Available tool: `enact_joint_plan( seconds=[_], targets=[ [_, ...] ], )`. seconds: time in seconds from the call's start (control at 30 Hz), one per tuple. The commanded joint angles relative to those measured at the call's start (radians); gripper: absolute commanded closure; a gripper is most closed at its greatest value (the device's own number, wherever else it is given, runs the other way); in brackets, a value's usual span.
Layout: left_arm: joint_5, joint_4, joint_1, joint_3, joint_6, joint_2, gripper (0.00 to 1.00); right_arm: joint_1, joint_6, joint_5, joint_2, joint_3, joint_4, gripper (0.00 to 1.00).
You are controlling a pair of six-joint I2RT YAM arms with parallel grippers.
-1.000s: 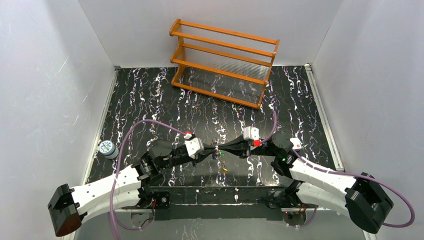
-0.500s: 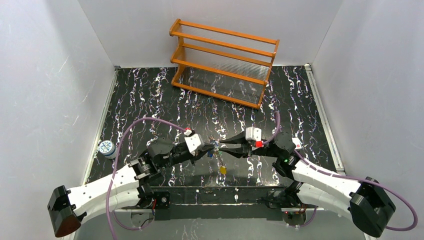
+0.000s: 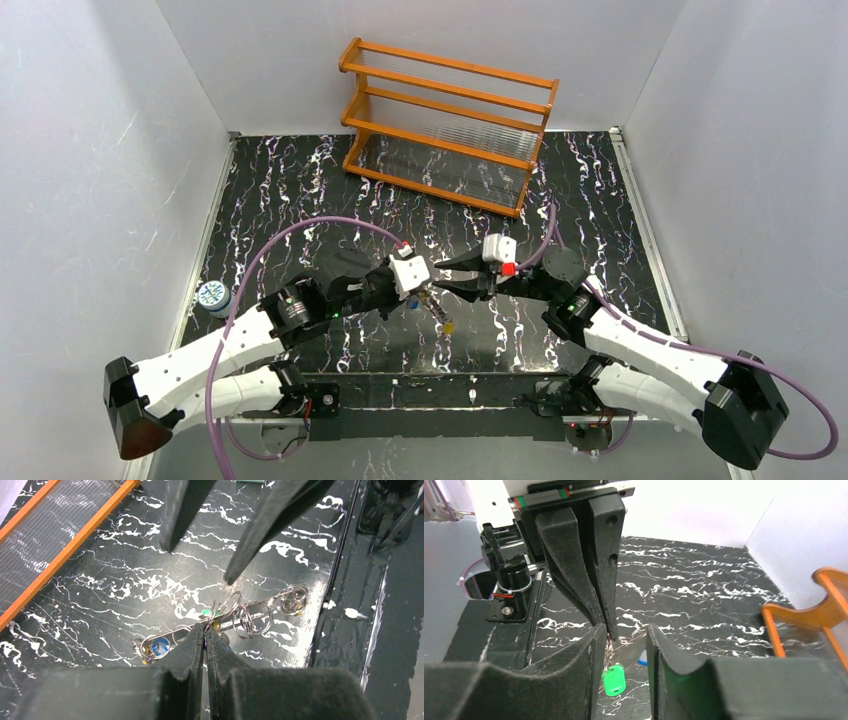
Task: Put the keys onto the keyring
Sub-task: Adjust the key on the keyring.
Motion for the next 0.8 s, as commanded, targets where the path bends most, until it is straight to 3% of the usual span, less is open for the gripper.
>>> enact_joint_plan(
  seconds=[0.0,0.2,0.6,0.77],
  targets=[
    [-0.003,-0.128,-0.001,0.101,0.077,0.026,1.00,0.001,0.002,-0.043,0.047,0.060,-0.021,0.60],
    [0.004,-0.136,0.000,0.117,0.090,0.040,1.00,0.001,0.007,-0.102,0.120,0.088,-0.037,0.65],
    [0.015,-0.112,0.000,0.112,0.062,0.044,1.00,0.001,0.006,-0.170,0.208,0.117,-0.064,0.64],
    [0.022,-0.092,0.000,0.101,0.052,0.039,1.00,0.001,0.000,-0.175,0.236,0.120,-0.066,0.72]
  ],
)
